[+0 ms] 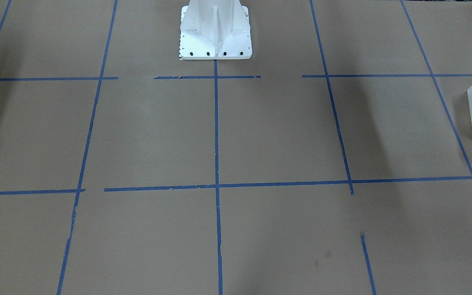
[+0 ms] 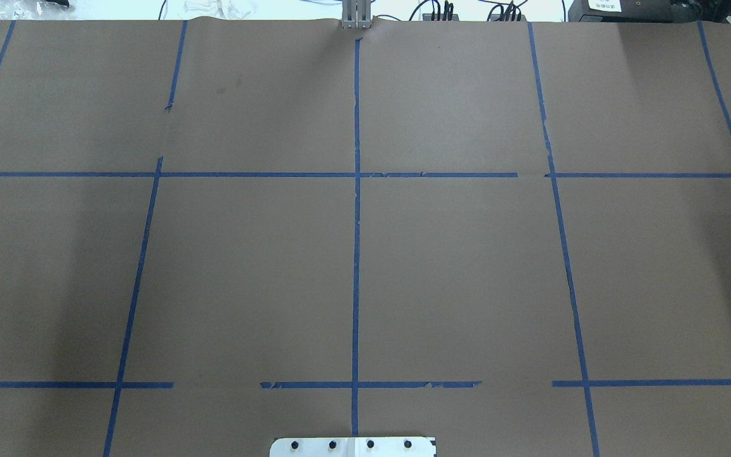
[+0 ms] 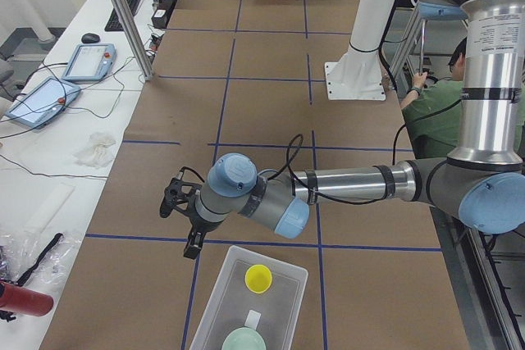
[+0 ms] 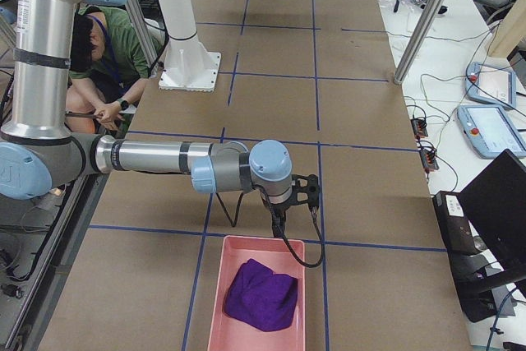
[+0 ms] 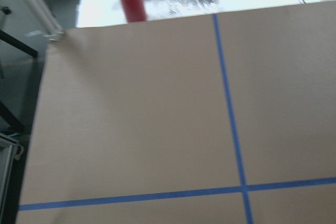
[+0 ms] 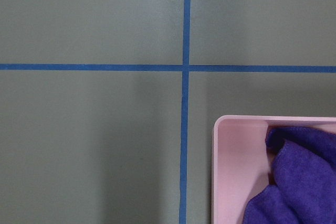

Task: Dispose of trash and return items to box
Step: 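Release the bowl in the clear bin and raise the left gripper away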

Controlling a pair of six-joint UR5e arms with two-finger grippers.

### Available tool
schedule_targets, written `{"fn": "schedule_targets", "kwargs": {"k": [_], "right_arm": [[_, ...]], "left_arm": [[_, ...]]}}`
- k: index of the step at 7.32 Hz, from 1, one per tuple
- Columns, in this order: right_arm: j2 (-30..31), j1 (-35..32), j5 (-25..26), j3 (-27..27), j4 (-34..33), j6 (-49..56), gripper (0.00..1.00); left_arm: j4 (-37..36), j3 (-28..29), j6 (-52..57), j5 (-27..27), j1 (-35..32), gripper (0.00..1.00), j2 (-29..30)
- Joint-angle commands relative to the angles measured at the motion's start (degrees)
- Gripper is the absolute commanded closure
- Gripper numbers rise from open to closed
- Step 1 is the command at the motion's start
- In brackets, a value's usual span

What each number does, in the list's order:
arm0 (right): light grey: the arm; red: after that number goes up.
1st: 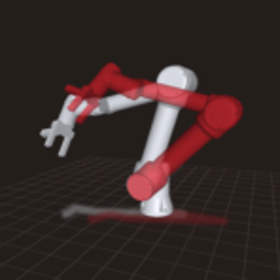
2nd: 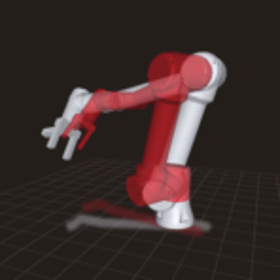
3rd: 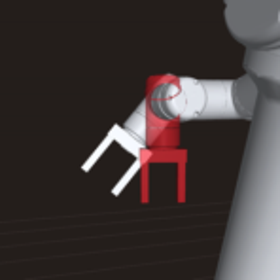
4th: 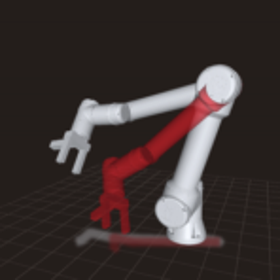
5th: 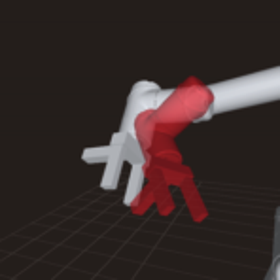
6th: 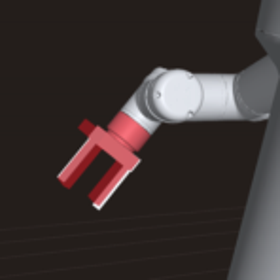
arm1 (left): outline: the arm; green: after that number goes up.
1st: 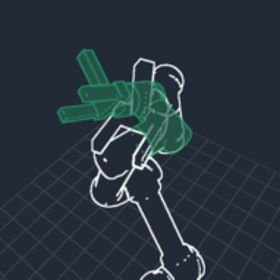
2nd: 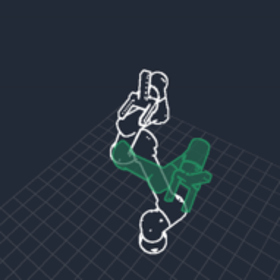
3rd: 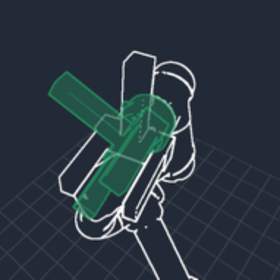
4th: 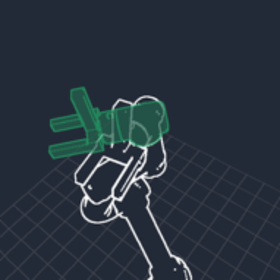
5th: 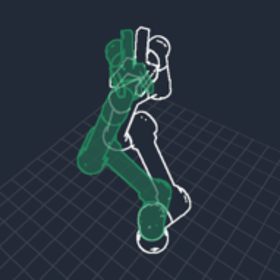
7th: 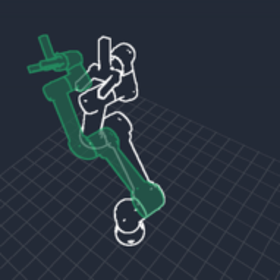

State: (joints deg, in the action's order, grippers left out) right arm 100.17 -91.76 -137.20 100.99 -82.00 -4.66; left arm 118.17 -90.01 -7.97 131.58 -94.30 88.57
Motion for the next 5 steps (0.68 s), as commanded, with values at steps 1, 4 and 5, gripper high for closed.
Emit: {"fn": "schedule_targets", "kwargs": {"k": [1,4,5], "right_arm": [[-0.07,0.00,0.00,0.00,0.09,0.00,0.00],[0.02,0.00,0.00,0.00,0.00,0.00,0.00],[-0.07,0.00,0.00,-0.09,0.00,0.09,0.00]], "left_arm": [[-18.77,-10.14,0.58,-0.09,4.12,0.00,0.03],[-27.55,-11.42,9.98,0.00,5.18,0.00,-0.15],[-27.64,-10.81,10.17,0.00,5.18,0.00,-0.76]]}}
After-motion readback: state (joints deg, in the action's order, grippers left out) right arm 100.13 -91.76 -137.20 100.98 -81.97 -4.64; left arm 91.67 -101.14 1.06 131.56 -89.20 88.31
